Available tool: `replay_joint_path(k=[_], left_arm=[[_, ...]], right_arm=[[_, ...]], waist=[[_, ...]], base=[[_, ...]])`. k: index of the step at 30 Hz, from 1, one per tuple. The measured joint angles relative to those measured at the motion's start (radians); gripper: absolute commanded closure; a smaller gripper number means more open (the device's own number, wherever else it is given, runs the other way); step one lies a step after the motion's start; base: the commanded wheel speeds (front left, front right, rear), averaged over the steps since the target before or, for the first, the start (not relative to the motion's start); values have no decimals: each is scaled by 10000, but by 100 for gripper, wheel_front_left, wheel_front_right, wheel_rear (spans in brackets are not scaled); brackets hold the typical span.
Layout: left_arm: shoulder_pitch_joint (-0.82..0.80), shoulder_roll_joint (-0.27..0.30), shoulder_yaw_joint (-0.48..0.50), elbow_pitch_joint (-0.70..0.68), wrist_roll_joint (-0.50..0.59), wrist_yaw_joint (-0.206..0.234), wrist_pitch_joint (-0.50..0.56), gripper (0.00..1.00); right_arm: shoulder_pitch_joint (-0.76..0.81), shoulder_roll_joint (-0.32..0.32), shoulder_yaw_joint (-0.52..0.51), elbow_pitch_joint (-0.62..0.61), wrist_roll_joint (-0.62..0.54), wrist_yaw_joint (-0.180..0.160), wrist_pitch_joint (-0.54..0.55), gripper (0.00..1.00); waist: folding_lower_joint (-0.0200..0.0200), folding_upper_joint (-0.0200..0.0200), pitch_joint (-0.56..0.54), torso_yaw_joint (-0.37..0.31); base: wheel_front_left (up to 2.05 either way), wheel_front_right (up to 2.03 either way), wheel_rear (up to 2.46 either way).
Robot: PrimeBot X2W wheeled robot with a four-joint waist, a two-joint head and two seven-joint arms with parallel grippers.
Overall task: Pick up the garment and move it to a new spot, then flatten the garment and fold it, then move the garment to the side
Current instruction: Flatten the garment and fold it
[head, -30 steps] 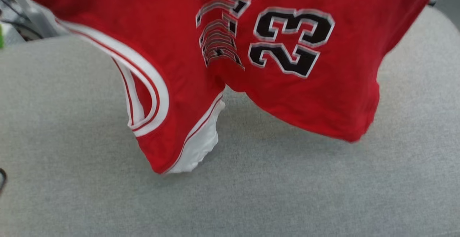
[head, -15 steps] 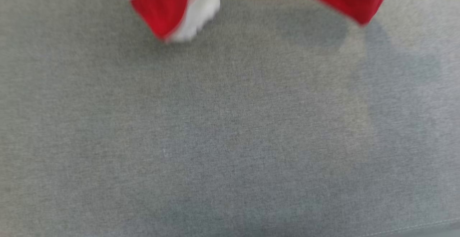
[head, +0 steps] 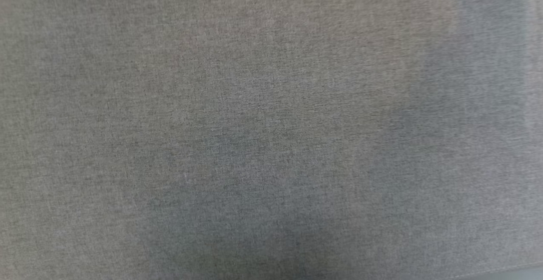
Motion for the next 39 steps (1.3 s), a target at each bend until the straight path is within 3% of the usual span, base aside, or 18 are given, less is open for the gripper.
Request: replay_joint_path(k=[5,11,21,29,39], left_arm=[[147,-343,-328,989,199,-209,-832,100],[1618,-894,-487,1421,-107,-295,-1143,100],[5537,-1384,-138,38,-408,-328,-1225,100],[10050,-1925,-88,-1252,-491,-330,-1225,100],[14283,-1778,-878,-1808,-635,-332,-1227,100]], right_arm=[[-198,441,-376,1221,-637,-4,-878,100],[335,389,401,2301,-1212,-19,-1572,100],[2303,723,988,3227,-715,-31,-2638,100],[5058,744,1691,3524,385,-31,-2888,100],[8595,238,2483,3373,2890,-31,-2157,100]], waist=[[0,0,434,204],[0,0,535,610],[-1,0,-254,862],[-2,0,-1535,1059],[-3,0,-3513,1356]], base=[[0,0,0],[0,0,0],[0,0,0],[0,0,0],[0,0,0]])
